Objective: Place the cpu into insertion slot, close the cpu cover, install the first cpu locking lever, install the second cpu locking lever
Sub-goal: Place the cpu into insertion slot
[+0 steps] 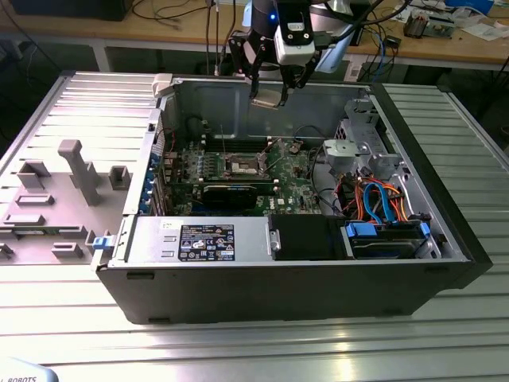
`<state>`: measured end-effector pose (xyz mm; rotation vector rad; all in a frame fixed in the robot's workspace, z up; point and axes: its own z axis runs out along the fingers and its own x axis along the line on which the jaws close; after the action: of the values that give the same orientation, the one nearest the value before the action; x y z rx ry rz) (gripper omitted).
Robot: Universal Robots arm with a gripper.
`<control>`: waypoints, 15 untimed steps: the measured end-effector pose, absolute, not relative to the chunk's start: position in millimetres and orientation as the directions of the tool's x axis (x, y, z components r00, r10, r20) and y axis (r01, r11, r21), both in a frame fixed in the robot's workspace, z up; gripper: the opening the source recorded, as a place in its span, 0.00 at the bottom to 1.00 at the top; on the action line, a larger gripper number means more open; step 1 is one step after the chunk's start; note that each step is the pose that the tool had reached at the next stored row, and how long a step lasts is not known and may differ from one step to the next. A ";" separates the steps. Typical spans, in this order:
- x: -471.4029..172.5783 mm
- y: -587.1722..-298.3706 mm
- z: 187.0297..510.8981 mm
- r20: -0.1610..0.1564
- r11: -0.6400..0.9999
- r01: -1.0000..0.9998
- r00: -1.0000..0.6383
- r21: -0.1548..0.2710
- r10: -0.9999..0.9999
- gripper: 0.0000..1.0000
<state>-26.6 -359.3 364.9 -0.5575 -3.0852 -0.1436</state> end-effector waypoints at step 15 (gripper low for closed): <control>-26.7 -359.3 364.9 0.019 0.899 0.430 -0.903 0.089 0.430 0.54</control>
<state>-26.7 -359.3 364.9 -0.6931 -3.0617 -0.1438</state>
